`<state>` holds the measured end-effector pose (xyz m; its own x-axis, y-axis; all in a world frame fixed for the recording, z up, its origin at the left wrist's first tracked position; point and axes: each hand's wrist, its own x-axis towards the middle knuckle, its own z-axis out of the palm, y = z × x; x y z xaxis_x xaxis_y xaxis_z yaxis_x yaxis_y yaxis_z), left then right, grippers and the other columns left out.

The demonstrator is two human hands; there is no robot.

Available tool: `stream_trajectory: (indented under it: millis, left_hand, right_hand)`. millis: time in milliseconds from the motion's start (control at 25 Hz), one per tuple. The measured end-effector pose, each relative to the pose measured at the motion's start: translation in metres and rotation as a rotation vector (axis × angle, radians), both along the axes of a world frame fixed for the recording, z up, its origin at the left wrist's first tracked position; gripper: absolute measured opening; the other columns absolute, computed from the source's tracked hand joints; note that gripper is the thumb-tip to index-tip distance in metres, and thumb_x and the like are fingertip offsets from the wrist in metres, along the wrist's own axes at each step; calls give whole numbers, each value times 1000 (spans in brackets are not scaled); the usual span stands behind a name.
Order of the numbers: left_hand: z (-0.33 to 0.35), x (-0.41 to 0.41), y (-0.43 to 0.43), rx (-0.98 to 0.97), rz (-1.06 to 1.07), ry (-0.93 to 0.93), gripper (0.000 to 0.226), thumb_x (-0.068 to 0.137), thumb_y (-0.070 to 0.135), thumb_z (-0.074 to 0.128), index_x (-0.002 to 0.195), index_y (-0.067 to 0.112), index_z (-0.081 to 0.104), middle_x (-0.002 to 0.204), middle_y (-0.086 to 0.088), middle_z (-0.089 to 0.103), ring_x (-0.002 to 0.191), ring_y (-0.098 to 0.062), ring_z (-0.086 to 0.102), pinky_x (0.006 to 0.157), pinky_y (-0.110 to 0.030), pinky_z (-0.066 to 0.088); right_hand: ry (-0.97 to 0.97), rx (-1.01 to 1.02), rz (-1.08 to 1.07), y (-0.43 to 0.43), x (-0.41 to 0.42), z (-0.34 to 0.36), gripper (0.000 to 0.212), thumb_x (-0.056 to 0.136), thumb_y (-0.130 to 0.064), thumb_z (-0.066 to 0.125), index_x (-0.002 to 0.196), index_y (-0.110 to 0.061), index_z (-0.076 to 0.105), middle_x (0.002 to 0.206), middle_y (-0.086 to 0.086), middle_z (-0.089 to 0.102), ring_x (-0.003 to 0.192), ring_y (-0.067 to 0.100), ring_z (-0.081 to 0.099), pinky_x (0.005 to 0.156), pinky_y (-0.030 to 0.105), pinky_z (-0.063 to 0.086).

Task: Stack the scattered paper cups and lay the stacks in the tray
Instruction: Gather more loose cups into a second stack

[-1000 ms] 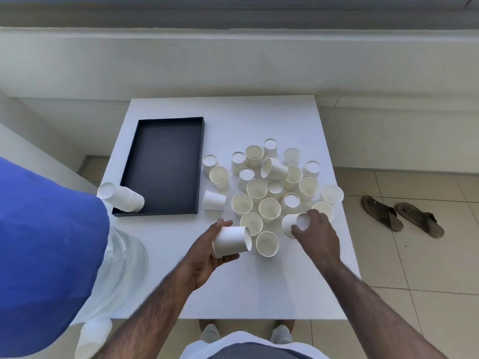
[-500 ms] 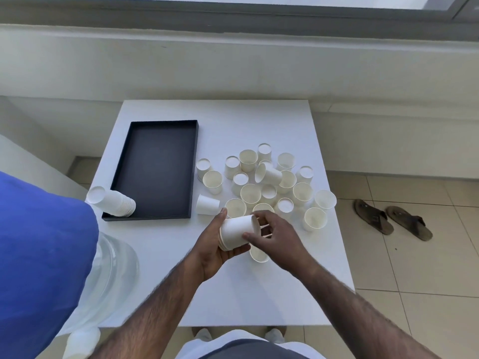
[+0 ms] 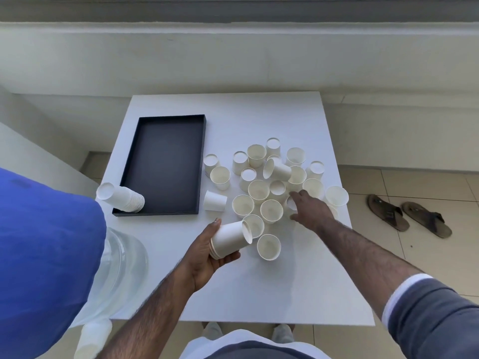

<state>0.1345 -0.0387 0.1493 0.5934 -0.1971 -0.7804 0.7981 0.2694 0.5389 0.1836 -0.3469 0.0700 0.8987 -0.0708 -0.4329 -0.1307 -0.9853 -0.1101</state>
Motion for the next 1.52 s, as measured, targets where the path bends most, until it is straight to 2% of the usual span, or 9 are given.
stream_trajectory:
  millis: [400,560,640,880,1040,1240,1360,1440,1520]
  left_hand:
    - [-2,6,8,26,31,-19,41,100,42,62,122,7,64,108,-17,70,95,-34,68,88,-50,61]
    - [2,6,0,43,-12,-48,40,101,43,60,119,8,66,108,-15,72,94,-32,71,92,-51,59]
    - [6,4,-9,42,-84,-78,42,102,45,57,119,9,70,112,-15,74,97,-32,73,91,-50,60]
    - [24,-6,-43,170,-327,-178,58,103,61,42,120,14,70,116,-15,76,103,-35,75,85,-47,64]
    - [31,-13,-63,362,-536,-398,63,94,78,33,115,31,69,113,-3,73,101,-23,73,72,-33,59]
    - [14,-43,-94,309,-578,-543,58,94,72,31,116,30,65,107,10,71,98,-4,67,79,-22,53]
    - [-32,-47,-84,756,-701,-889,41,105,54,41,136,31,56,127,9,62,110,-12,63,89,-36,57]
    - [-65,-51,-71,1153,-1037,-1111,41,99,40,59,138,28,53,128,2,57,107,-22,62,82,-40,58]
    - [-89,-52,-66,1280,-1244,-1254,43,86,34,77,125,22,62,116,-4,61,92,-28,62,70,-39,55]
  right_hand:
    - [-199,150,-282,21,-64,61,47,89,-30,68,132,-21,54,123,7,56,99,33,62,71,38,49]
    - [-164,893,-555,39,-102,123,37,85,-26,79,119,-34,66,113,-8,67,81,15,67,71,36,55]
    - [-115,1065,-537,52,-107,135,37,84,-23,81,115,-38,68,112,-9,69,76,12,66,76,37,57]
    - [-17,939,-382,77,-117,126,51,79,-28,85,124,-37,62,103,-7,66,80,9,69,77,30,58]
    - [50,663,-129,77,-129,125,95,75,-38,81,148,-55,23,102,-7,68,86,16,67,75,35,57]
    - [-37,620,-162,69,-150,113,88,75,-37,76,143,-55,22,126,-12,61,98,18,63,81,35,55]
    - [-79,749,-357,41,-169,95,84,72,-34,78,138,-53,31,121,-12,61,95,17,62,81,40,58]
    - [-89,764,-451,24,-183,84,82,71,-32,79,134,-54,32,112,-13,62,91,15,63,79,40,58]
    - [-87,747,-510,13,-197,77,83,72,-31,81,134,-54,31,109,-15,62,92,10,63,80,35,58]
